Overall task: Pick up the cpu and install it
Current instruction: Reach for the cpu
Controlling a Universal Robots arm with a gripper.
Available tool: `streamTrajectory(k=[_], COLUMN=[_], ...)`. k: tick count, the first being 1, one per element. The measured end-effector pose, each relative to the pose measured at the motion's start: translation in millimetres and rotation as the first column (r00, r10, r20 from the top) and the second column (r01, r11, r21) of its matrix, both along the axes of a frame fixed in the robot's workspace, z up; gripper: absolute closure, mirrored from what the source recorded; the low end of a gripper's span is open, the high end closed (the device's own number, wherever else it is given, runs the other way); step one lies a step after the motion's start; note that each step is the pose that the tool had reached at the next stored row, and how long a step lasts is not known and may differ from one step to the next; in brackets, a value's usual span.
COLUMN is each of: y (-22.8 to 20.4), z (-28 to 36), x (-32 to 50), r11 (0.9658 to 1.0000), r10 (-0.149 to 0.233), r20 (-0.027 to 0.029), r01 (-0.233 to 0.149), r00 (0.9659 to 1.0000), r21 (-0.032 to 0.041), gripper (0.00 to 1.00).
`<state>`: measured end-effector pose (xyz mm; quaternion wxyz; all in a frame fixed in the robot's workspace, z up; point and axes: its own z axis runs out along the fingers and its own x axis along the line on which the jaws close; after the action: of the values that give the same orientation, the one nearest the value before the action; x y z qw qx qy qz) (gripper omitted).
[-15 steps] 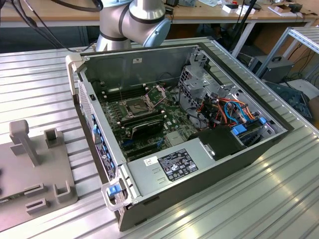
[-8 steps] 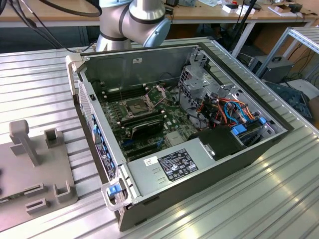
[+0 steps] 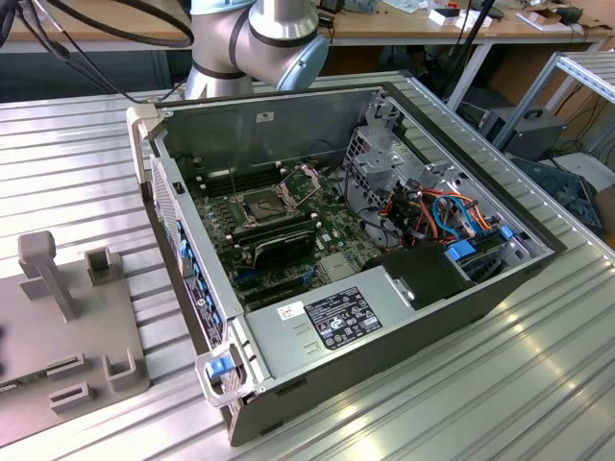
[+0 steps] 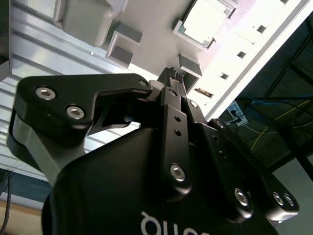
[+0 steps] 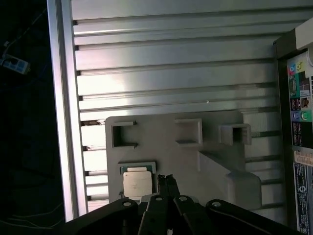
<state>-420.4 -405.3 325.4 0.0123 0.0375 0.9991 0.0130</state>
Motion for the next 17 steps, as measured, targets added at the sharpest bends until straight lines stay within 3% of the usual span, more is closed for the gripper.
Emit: streamTrajectory(k=[5,10,17], y=[-0.7,-0.7,-0.7], z=[-9.4,-13.9,-24.8], x=[-2.8,-3.8,-7.8], r11=[1.0000,1.0000,1.0000], r10=[0.000,0.000,0.000], r20=[-0.0006,-0.0011,-0.0010], r01=[0.000,0.000,0.000], r00=[1.0000,1.0000,1.0000], r21=[-0.0008,-0.0011,-0.0011], gripper=[0.89,0.89,0.89])
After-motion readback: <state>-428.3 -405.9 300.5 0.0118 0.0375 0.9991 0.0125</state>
